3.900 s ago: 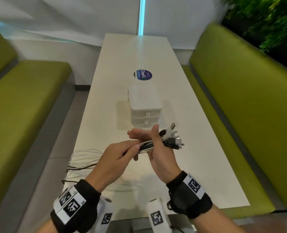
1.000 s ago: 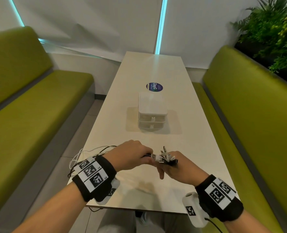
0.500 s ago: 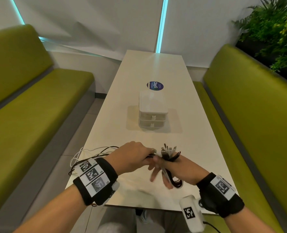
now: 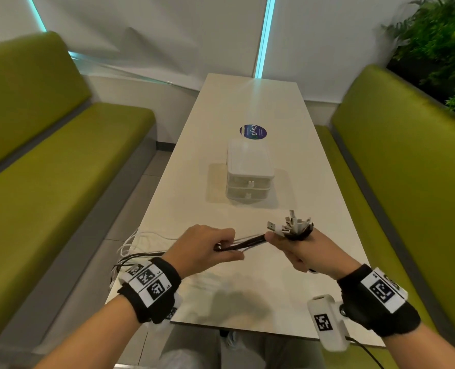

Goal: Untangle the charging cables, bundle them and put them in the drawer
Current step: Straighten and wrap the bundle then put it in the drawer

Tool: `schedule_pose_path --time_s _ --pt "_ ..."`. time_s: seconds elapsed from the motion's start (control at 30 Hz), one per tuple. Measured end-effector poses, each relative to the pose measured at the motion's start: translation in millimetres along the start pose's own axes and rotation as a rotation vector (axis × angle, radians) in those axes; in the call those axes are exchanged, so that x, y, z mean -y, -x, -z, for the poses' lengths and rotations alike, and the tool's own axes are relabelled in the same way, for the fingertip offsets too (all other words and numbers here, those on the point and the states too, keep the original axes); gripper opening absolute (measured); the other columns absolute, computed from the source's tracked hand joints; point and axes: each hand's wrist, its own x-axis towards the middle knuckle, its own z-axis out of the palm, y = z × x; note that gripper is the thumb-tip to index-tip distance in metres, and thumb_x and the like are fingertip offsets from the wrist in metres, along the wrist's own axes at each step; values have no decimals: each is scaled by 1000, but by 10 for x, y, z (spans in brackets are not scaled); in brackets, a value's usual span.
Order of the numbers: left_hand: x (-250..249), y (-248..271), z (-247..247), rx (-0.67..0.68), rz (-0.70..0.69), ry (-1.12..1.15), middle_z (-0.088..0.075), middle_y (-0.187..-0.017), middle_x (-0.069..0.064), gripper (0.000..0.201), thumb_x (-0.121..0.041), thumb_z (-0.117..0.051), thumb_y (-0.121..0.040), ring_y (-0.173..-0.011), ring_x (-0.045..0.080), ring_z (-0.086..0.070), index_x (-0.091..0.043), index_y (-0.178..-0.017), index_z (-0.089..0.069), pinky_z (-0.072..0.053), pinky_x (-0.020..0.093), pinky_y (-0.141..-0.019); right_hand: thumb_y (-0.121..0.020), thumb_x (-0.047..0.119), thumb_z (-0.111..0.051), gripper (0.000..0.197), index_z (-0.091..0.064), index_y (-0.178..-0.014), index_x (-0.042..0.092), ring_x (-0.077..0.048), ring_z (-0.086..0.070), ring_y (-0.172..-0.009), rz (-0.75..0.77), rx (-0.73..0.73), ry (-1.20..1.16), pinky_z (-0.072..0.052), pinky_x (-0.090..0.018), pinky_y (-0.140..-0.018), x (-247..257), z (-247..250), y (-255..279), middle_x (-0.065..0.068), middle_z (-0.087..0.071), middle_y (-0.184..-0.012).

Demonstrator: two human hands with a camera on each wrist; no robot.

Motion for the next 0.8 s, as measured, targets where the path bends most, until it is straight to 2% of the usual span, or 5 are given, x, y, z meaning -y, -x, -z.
schedule_pose_path --time_s 0.13,0.3,0.47,0.57,0.8 --pt "676 258 17 155 227 -204 -56 -72 -12 69 -89 -36 -69 -68 10 -53 -25 -79 -59 -38 27 -60 -75 68 -63 66 -42 -62 7 -17 -27 -43 -51 -79 -59 -20 -31 -48 -107 251 24 -5 -33 -49" --pt "1193 490 308 219 463 -289 -58 -96 -19 77 -98 -29 -61 -90 6 -56 -36 -85 -70 -48 30 -78 -89 43 -63 49 -37 -58 15 -15 -23 -40 -130 -87 -43 -16 -23 -41 -257 360 26 -4 -30 -46" --pt "1240 382 412 94 712 -265 -65 -85 1 42 -57 -50 -89 -76 22 -62 -21 -70 -60 -45 32 -64 -91 38 -63 47 -39 -61 11 -7 -30 -43 -34 -123 171 -27 -17 -46 -328 238 -91 11 -34 -42" --pt "1283 387 322 1 764 -241 -62 -107 -6 13 -39 -56 -90 -95 26 -63 -32 -94 -67 -50 37 -79 -90 40 -64 46 -40 -64 11 -6 -32 -45 -30 -139 216 -30 -16 -48 -395 266 -155 10 -36 -46" --pt "1541 720 202 -14 858 -369 -56 -108 9 27 -19 -63 -88 -92 31 -60 -20 -115 -59 -50 45 -81 -88 43 -65 47 -38 -64 13 -9 -30 -51 -87 -134 235 -26 -23 -52 -537 238 -252 3 -36 -58"
